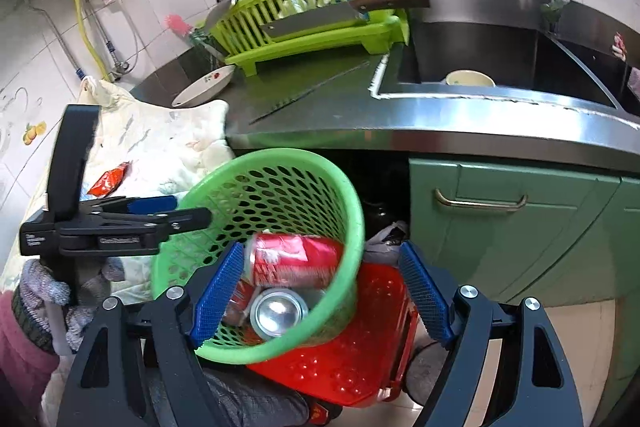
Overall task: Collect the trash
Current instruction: 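Lower the red Coke can into the green basket and open the left gripper, then move the left gripper to the white milk carton and close on it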
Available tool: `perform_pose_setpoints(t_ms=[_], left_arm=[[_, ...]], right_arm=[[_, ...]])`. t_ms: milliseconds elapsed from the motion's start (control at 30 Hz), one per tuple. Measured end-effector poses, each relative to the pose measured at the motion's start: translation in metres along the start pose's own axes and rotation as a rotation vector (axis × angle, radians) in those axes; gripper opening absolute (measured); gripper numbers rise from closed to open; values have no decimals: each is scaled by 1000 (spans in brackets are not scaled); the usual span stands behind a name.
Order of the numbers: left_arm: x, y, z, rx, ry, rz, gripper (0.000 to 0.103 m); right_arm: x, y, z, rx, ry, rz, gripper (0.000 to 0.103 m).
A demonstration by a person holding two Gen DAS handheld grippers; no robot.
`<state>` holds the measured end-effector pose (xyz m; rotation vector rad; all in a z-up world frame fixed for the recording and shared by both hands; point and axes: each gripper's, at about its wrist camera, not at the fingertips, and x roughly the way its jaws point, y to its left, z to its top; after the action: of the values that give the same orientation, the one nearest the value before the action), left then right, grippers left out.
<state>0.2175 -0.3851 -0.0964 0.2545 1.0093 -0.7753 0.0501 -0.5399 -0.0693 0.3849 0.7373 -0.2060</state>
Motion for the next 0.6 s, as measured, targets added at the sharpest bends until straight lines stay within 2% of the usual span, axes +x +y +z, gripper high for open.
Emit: perform_pose_setpoints(t_ms=[300, 600], left_arm=[[-60, 45, -22, -87, -79, 59, 83], [-118, 120, -43, -213, -163, 211, 83]], right_arm=[[-2, 48, 8, -75, -9, 49, 78], [8, 110, 19, -165, -2, 115, 78]])
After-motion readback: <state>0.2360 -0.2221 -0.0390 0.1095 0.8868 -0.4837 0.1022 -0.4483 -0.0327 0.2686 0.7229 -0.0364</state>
